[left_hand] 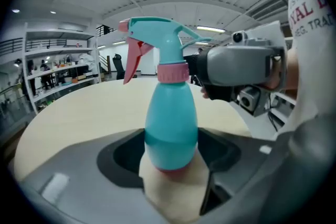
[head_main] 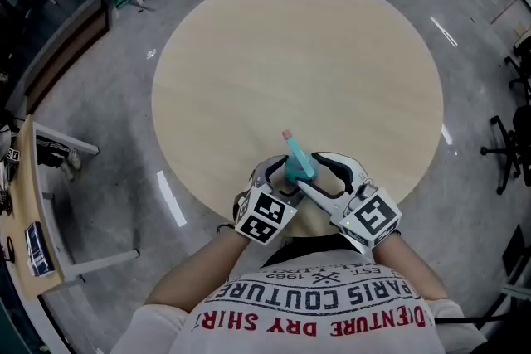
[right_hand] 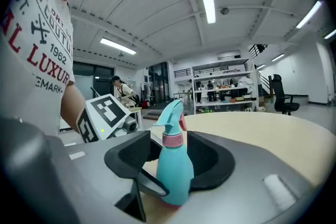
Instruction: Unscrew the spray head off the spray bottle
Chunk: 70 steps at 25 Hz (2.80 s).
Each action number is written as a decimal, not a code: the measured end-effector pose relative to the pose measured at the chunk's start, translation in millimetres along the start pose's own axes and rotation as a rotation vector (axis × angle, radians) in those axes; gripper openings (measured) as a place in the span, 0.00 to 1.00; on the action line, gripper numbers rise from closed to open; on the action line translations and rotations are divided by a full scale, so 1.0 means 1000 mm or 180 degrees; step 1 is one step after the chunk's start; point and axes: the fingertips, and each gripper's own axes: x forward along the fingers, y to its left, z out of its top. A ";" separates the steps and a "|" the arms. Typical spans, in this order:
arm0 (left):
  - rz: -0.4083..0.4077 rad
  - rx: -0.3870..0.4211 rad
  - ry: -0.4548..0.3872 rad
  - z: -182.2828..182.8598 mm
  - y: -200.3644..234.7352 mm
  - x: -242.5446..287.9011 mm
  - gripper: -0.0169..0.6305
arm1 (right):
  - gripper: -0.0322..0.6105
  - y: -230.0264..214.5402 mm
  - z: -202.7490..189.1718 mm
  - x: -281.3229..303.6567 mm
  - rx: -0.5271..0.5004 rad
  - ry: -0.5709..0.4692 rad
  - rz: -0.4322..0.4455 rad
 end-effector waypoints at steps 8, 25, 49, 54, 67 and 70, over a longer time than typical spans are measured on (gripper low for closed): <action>0.0286 -0.0207 0.0061 0.003 -0.001 0.004 0.51 | 0.27 -0.009 -0.002 0.016 -0.0225 -0.0011 -0.0227; -0.1518 0.1058 -0.0018 -0.010 -0.019 -0.017 0.51 | 0.25 0.024 -0.004 0.006 -0.0346 0.0310 0.1645; -0.0615 0.0452 -0.0185 -0.009 0.005 -0.006 0.51 | 0.25 -0.109 0.084 -0.060 -0.0205 -0.0053 -0.0233; -0.0641 0.0477 -0.0192 0.001 -0.001 -0.004 0.51 | 0.25 -0.139 0.000 -0.021 -0.0953 0.0826 -0.0692; -0.0679 0.0450 -0.0170 0.003 0.001 0.001 0.51 | 0.25 -0.127 -0.117 0.038 -0.1562 0.1619 -0.0308; -0.0690 0.0447 -0.0143 0.003 0.002 0.000 0.51 | 0.25 -0.123 -0.126 0.041 -0.1498 0.1665 -0.0249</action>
